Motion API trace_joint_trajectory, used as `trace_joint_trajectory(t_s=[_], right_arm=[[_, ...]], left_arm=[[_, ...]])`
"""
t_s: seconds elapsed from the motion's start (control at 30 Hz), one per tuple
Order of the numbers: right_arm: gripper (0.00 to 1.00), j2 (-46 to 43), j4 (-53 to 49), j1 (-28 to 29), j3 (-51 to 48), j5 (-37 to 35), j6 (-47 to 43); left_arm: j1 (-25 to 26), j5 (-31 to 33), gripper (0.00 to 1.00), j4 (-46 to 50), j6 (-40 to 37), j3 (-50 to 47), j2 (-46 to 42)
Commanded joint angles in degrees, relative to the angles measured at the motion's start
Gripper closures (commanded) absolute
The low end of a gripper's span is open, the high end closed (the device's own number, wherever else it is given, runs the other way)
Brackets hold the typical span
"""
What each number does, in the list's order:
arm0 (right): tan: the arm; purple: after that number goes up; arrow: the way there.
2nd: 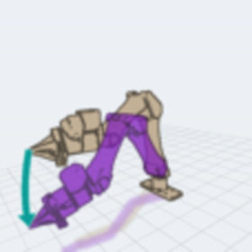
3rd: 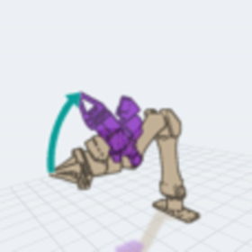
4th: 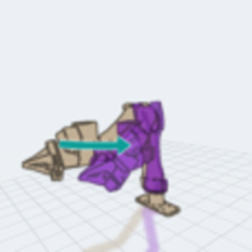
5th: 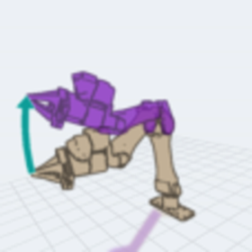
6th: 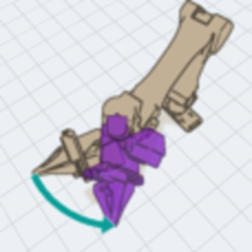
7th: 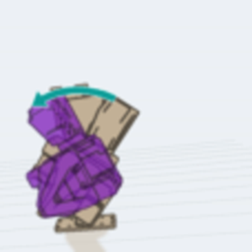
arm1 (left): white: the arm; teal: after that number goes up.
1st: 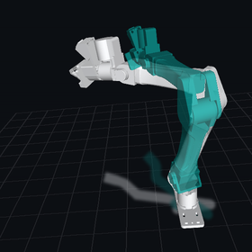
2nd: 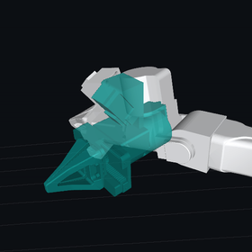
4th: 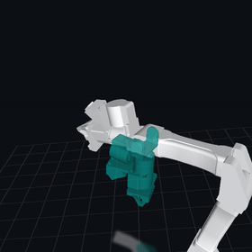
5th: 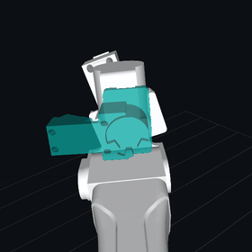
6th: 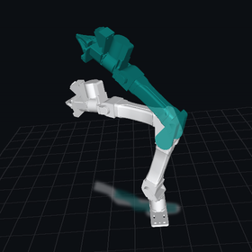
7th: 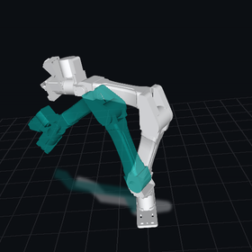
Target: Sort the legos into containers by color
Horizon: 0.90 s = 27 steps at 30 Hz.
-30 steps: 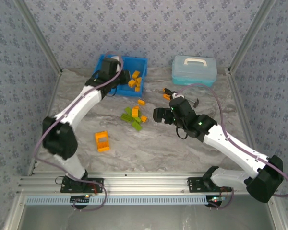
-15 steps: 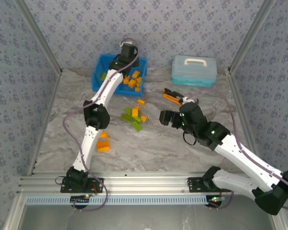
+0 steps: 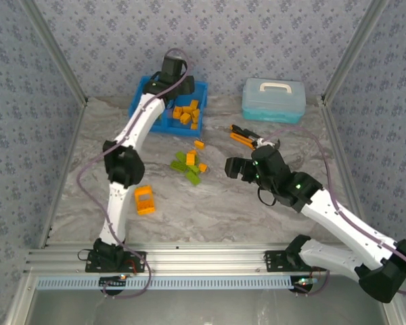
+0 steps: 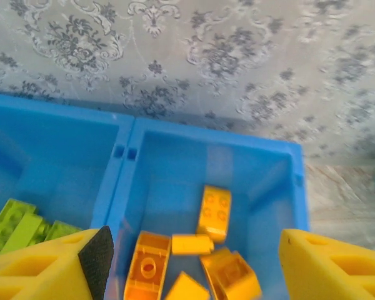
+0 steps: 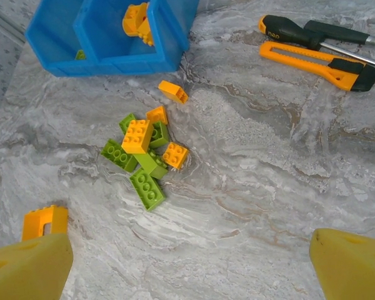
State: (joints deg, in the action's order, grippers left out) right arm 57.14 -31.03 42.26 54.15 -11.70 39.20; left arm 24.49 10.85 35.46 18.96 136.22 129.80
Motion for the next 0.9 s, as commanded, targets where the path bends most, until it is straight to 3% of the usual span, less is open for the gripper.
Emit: trace_joint_trajectory(t_s=[0.0, 0.17, 0.37, 0.47, 0.6, 0.7, 0.87], right_arm=[[0.00, 1.4, 0.7, 0.1, 0.9, -1.7, -1.3], [0.00, 3.1, 1.8, -0.1, 0.9, -1.4, -2.7], [0.00, 7.6, 5.9, -0.8, 1.4, 0.9, -6.2], [0.03, 11.8, 10.3, -0.8, 1.8, 5.7, -10.9], [0.07, 21.5, 12.7, 0.0, 5.0, 10.6, -17.1], [0.15, 29.9, 13.4, 1.3, 8.2, 10.5, -20.5], [0.30, 43.4, 12.6, 3.9, 16.9, 8.4, -26.2]], left_arm=[[2.7, -1.5, 0.26, -6.0, 3.8, -16.2, -19.4], [4.4, -0.1, 0.24, -12.4, 10.7, -47.9, -42.5], [6.4, 4.5, 0.24, -5.3, 19.2, -70.5, -61.4], [6.9, 4.7, 0.24, -1.1, 21.3, -78.1, -68.6], [7.0, -2.1, 0.24, -0.4, 20.0, -86.2, -77.1], [7.0, -7.7, 0.20, -0.2, 18.4, -88.4, -81.2], [6.9, -7.2, 0.16, 3.1, 17.2, -88.2, -82.3]])
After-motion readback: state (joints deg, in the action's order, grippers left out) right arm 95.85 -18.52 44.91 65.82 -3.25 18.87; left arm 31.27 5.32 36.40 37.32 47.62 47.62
